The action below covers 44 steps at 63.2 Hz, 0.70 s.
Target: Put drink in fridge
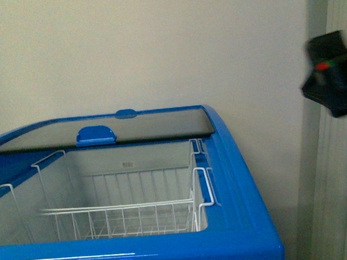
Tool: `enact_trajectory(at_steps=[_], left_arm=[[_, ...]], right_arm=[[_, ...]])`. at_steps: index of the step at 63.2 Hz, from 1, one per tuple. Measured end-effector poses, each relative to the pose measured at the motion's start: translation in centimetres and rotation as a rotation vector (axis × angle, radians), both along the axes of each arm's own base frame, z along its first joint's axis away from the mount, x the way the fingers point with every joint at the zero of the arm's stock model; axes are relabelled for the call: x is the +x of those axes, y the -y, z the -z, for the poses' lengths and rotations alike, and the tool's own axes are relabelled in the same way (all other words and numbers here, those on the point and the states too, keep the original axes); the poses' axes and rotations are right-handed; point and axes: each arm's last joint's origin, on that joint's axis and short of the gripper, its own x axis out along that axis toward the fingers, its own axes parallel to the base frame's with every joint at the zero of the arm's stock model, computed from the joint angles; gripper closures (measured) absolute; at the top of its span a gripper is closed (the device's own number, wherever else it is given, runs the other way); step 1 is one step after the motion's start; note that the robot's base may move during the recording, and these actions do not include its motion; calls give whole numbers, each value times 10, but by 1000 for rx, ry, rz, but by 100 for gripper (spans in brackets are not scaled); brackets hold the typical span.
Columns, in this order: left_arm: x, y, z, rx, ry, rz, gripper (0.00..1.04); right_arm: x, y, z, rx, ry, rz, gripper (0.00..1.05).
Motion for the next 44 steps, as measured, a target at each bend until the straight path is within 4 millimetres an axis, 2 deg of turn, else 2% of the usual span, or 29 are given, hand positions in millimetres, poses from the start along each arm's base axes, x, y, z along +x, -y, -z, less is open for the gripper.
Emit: enact_trajectory(at_steps=[8, 10, 13, 16, 20, 24, 33, 44], left_arm=[[0, 0, 0, 0, 0, 0, 102], [0, 0, 0, 0, 0, 0, 102], [0, 0, 0, 0, 0, 0, 102], [0, 0, 0, 1, 0, -1, 102], [0, 0, 0, 1, 0, 2, 102], [0, 0, 0, 1, 0, 0, 102], [0, 0, 0, 1, 0, 0, 102], [0, 0, 0, 1, 0, 0, 102]], right_arm=[[-69, 21, 19, 76, -21, 25, 10], [-100, 31, 31, 109, 49, 44, 18], [-130, 44, 57, 152, 128, 38, 30], [-146, 52, 71, 178, 204, 55, 40], [-149, 58, 85, 190, 215, 17, 56], [-147, 63, 102, 186, 189, 49, 70], [-148, 64, 116, 186, 202, 54, 102], [-148, 64, 128, 188, 200, 55, 102]])
